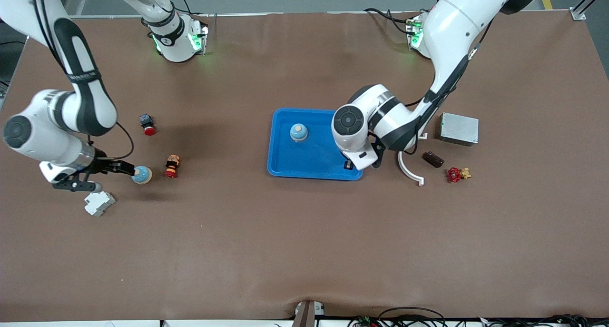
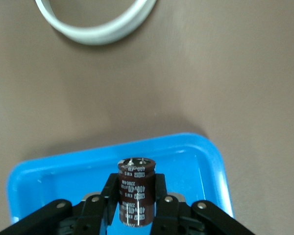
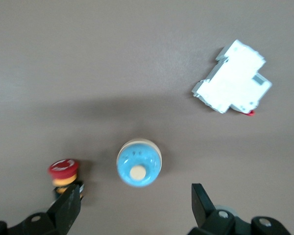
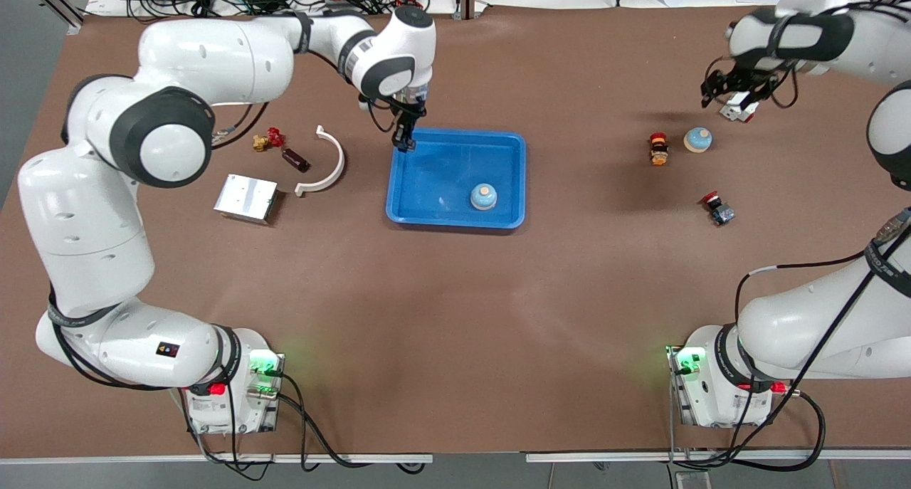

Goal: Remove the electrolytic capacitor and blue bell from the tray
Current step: 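Lower the bell beside the red buttons and open the right gripper, then carry the capacitor with the left gripper while the right gripper reaches the bell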

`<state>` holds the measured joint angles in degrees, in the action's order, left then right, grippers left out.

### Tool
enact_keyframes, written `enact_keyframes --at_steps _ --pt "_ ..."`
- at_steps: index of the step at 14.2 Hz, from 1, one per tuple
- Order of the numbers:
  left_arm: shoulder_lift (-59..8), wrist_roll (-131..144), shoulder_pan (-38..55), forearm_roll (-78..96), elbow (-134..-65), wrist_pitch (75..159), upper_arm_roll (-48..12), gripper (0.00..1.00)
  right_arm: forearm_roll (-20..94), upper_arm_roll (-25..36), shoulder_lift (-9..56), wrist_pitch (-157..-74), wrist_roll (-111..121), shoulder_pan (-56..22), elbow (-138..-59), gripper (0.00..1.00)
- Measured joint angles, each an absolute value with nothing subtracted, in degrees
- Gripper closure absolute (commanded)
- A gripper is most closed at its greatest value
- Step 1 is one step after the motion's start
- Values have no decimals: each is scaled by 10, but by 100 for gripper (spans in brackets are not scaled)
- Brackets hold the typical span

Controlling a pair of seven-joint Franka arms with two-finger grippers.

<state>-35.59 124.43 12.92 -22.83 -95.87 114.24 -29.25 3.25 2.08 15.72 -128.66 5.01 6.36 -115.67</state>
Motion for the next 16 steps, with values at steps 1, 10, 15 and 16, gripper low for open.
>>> enact_keyframes --at_steps 1,10,15,16 --pt "-341 1236 123 -228 -959 1133 -293 100 35 20 140 -1260 39 64 -1147 0" --pt "-296 1036 15 -228 -961 1099 -293 100 83 -10 45 -1171 -326 -111 -1139 0" --pt "-294 859 -71 -229 -963 1097 -291 100 83 -11 46 -1201 -513 -227 -1142 0" --pt "-294 830 -88 -230 -963 1100 -290 100 82 -11 46 -1210 -541 -244 -1143 0"
